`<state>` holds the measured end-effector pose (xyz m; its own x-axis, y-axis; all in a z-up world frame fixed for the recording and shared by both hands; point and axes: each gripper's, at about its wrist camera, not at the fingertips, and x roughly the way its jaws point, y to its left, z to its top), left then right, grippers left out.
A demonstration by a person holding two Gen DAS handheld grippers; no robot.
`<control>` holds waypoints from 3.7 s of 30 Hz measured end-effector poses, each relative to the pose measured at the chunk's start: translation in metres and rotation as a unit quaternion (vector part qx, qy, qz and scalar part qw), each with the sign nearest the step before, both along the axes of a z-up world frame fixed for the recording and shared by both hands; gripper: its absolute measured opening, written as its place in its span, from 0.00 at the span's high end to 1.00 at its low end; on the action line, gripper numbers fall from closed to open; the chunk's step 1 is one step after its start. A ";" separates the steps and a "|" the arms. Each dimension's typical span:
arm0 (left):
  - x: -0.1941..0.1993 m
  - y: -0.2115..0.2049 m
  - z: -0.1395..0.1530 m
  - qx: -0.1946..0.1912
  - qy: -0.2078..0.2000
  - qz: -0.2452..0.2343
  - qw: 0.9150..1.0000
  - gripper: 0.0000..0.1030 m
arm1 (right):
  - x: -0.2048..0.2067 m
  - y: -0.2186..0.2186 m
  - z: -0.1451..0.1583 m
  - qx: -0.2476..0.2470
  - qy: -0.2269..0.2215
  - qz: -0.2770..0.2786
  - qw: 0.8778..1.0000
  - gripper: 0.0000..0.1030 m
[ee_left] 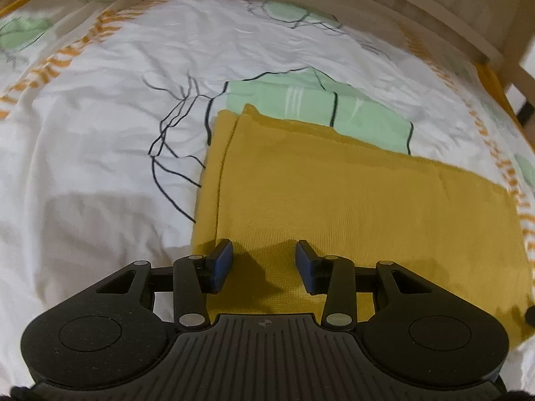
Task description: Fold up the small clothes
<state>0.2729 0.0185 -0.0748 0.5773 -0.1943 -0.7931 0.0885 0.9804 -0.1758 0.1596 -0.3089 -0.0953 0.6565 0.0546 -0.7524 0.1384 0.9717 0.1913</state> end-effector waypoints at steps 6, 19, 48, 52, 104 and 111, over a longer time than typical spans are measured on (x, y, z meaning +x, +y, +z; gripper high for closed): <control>-0.003 -0.011 0.003 0.006 0.012 0.020 1.000 0.61 | 0.009 -0.049 -0.016 0.051 0.048 -0.054 0.996 0.03; 0.000 -0.050 0.031 -0.068 0.029 -0.033 0.997 0.61 | 0.019 -0.067 -0.035 0.105 0.082 -0.035 0.991 0.00; 0.055 -0.192 0.006 0.091 0.060 -0.085 0.990 0.58 | 0.025 -0.120 -0.030 0.299 0.121 -0.098 0.941 0.00; 0.047 -0.195 0.008 0.111 0.061 -0.090 0.988 0.58 | 0.022 -0.131 -0.021 0.329 0.102 -0.108 0.933 0.00; -0.026 -0.077 0.022 0.047 0.046 -0.055 0.996 0.49 | 0.064 -0.132 -0.064 0.393 0.032 0.012 0.919 0.00; -0.007 -0.029 0.026 0.054 0.044 -0.027 0.997 0.49 | 0.069 -0.113 -0.055 0.335 0.044 0.025 0.941 0.23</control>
<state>0.2656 -0.0101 -0.0485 0.4951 -0.1350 -0.8583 0.1310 0.9882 -0.0798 0.2281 -0.4222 -0.1501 0.5773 0.5646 -0.5898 0.1407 0.6427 0.7531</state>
